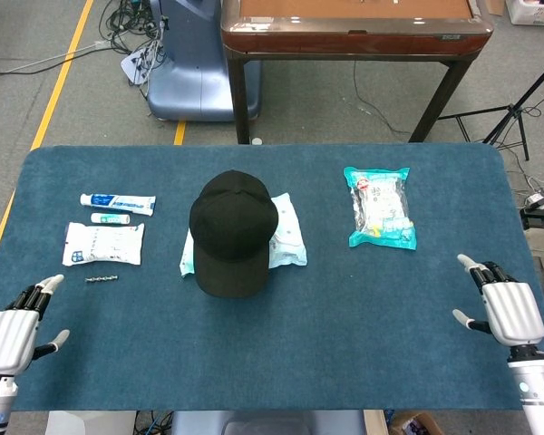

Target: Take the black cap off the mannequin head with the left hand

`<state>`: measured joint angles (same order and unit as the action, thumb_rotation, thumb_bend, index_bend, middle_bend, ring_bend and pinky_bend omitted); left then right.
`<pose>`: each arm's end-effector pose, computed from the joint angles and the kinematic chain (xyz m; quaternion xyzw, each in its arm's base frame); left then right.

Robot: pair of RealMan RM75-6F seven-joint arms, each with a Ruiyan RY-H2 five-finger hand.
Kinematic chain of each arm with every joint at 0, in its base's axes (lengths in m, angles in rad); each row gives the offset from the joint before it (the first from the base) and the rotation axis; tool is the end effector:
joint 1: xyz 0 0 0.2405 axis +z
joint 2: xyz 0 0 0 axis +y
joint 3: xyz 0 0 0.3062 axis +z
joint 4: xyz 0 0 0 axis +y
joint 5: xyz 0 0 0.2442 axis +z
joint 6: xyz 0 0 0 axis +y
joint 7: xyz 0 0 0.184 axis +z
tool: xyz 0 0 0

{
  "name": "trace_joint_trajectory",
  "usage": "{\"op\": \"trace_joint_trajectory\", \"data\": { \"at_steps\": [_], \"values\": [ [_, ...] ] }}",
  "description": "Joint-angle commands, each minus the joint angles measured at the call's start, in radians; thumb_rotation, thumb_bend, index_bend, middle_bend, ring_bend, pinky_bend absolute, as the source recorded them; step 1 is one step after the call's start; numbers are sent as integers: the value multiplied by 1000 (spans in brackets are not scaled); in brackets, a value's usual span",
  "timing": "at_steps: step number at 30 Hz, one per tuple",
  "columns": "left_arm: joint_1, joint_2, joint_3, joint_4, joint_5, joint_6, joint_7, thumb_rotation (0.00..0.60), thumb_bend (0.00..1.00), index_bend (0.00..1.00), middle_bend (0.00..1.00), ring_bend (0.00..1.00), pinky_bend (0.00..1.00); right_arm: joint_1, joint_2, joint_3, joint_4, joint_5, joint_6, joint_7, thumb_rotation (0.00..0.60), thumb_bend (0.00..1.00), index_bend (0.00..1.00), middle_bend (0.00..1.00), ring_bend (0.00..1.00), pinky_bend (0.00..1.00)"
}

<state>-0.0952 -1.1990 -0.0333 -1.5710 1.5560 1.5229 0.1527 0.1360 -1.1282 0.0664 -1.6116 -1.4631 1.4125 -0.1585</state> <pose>-0.3574 0.2271 0.1228 -0.6280 -0.3313 -0.3750 0.5960 -0.3656 -0.2503 0.1392 0.6315 -0.3513 0.3385 0.6027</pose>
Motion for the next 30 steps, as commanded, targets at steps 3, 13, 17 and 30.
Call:
{"op": "trace_joint_trajectory", "data": {
  "at_steps": [3, 13, 17, 30],
  "values": [
    [-23, -12, 29, 12, 149, 55, -9, 600, 157, 131, 201, 252, 503, -9, 2, 1, -2, -4, 16, 5, 600, 132, 180, 324, 234, 499],
    [-89, -31, 26, -35, 274, 14, 161, 600, 158, 301, 373, 353, 537, -20, 20, 14, -1, 8, 37, 40, 600, 131, 180, 324, 233, 499],
    [-124, -43, 18, -46, 292, -22, 181, 600, 149, 323, 452, 388, 557, -31, 30, 22, -3, 18, 55, 54, 600, 131, 194, 328, 234, 499],
    [-218, -127, -32, -19, 294, -87, 207, 600, 8, 293, 572, 396, 559, -36, 44, 30, -6, 34, 49, 73, 600, 132, 204, 328, 234, 499]
  ]
}}
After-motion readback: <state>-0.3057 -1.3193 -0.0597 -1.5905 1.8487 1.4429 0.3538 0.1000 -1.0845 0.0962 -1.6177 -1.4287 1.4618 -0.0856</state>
